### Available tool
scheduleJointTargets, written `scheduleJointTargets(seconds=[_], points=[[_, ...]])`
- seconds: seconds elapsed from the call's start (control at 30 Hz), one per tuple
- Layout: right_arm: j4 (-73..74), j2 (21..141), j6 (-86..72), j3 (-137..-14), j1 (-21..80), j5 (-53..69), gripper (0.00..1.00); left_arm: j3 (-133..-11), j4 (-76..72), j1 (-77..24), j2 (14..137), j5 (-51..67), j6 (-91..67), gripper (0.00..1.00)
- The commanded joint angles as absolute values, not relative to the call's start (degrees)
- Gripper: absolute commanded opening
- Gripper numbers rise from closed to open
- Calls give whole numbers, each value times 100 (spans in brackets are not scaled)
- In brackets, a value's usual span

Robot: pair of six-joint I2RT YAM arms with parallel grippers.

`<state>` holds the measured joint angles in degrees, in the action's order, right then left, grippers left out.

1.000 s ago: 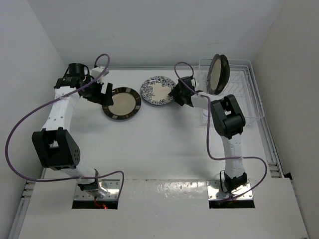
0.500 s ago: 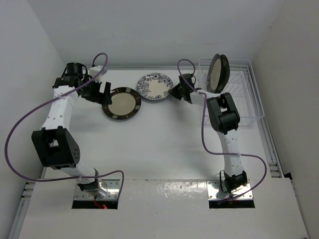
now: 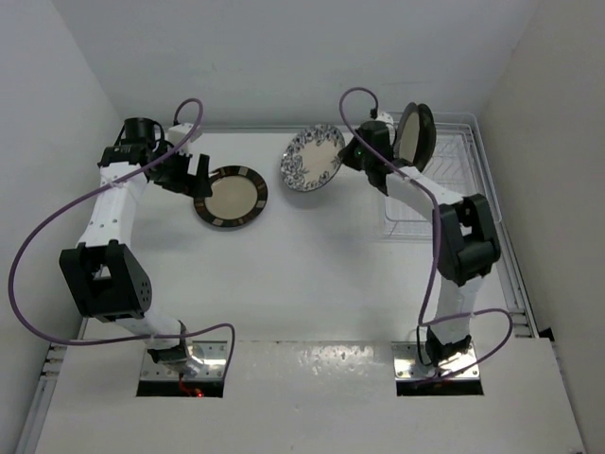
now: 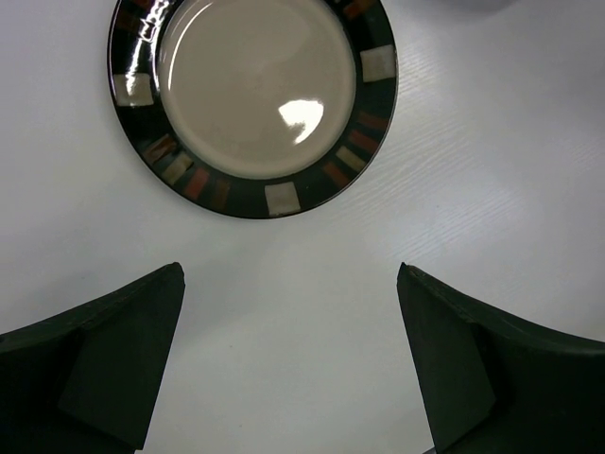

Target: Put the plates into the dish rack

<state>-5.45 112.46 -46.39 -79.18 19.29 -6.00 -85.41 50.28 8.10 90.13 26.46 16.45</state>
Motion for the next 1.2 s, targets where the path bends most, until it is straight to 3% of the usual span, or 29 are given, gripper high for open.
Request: scheduleJointTargets(seconds=[0.0, 0.3, 0.6, 0.9, 1.17], points=[[-1758, 9988, -3798, -8069, 1767, -650, 0, -8745, 4983, 879, 8982, 2865, 1696, 100], [-1977, 8466, -2479, -7918, 1451, -1081, 0, -8692, 4983, 879, 8877, 2918, 1696, 100], [-2162, 7506, -723, -8446, 124, -2046, 0, -8692, 4983, 826, 8824, 3032, 1696, 100], [-2372, 7593, -52, -8350, -1054, -2162, 0, -8640, 4983, 826, 8824, 3094, 1696, 100], [-2628, 8436, 668, -8095, -1327, -1169, 0, -8640, 4983, 826, 8824, 3032, 1696, 100]])
